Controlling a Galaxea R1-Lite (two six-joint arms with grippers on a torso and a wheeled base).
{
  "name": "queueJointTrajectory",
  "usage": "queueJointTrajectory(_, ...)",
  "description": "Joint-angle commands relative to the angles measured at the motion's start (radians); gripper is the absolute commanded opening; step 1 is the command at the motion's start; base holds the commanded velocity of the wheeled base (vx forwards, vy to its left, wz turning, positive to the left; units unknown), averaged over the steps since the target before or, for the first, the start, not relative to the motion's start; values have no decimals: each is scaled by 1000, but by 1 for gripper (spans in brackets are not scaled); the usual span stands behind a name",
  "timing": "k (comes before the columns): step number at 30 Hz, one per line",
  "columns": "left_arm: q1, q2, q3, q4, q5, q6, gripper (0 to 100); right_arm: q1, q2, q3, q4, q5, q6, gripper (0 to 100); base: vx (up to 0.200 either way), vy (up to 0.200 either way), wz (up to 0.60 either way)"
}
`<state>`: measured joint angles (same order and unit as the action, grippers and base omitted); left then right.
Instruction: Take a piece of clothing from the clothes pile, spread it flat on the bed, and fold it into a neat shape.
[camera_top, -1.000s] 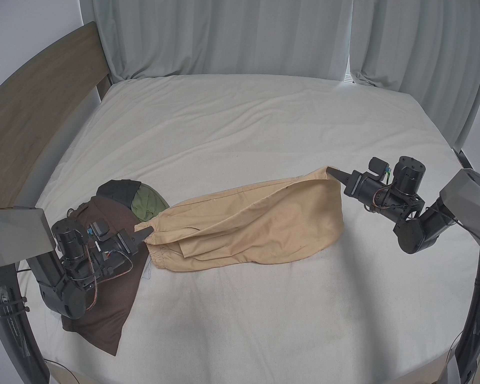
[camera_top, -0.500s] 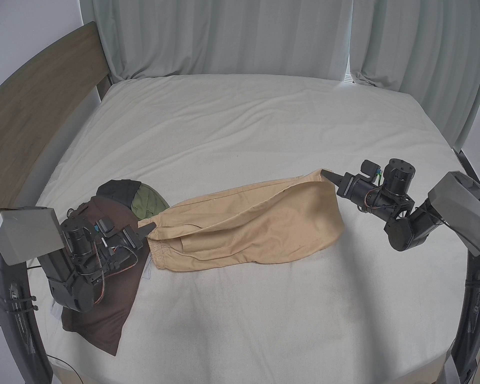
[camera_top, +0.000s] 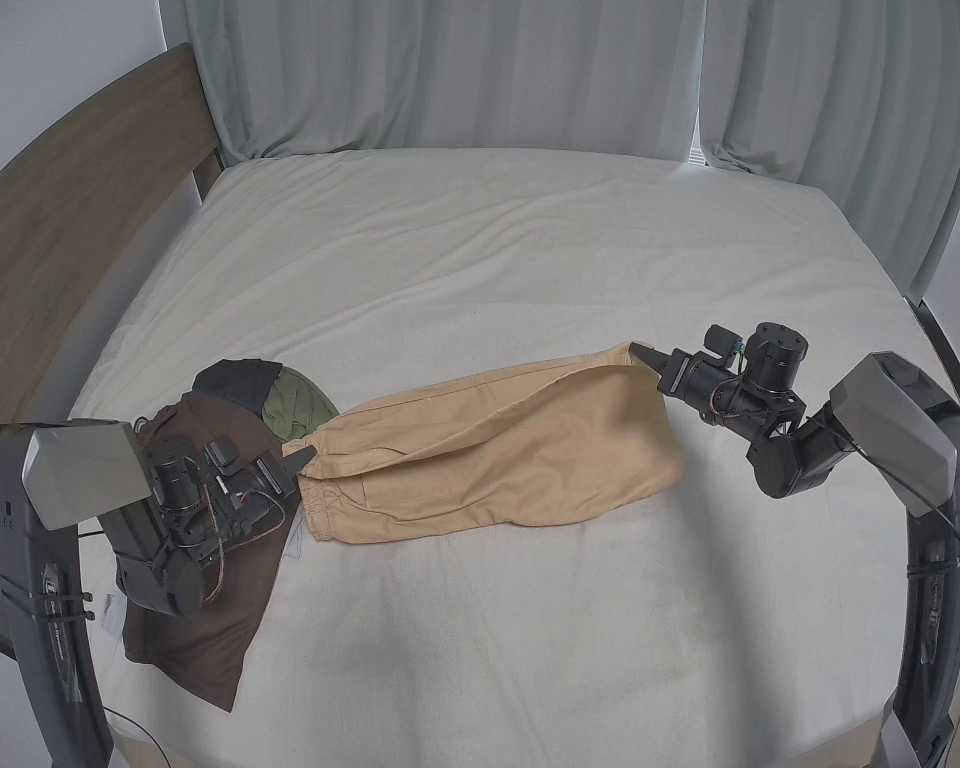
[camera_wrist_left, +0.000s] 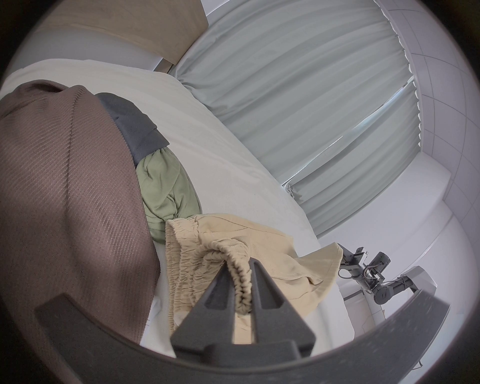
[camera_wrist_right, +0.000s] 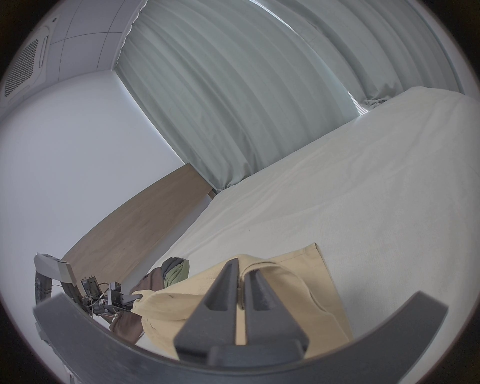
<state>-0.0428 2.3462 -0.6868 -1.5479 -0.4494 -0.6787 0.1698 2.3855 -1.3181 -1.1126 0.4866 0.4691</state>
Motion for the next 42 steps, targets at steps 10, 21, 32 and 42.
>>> queueJointTrajectory(10, 3, 33, -19, 0, 0, 2, 0, 10, 75, -89, 5, -2, -3, 0, 0, 0, 0)
queueJointTrajectory(21, 9, 50, -59, 0, 0, -13, 100, 10, 121, -185, 11, -8, -3, 100, 0, 0, 0)
queueJointTrajectory(32, 54, 45, -115, 3, 63, -147, 100, 8, 121, -184, 14, -34, -9, 100, 0, 0, 0)
queueJointTrajectory(42, 43, -100, 24, 0, 43, -136, 100, 13, 3, 3, 10, -39, -50, 100, 0, 0, 0)
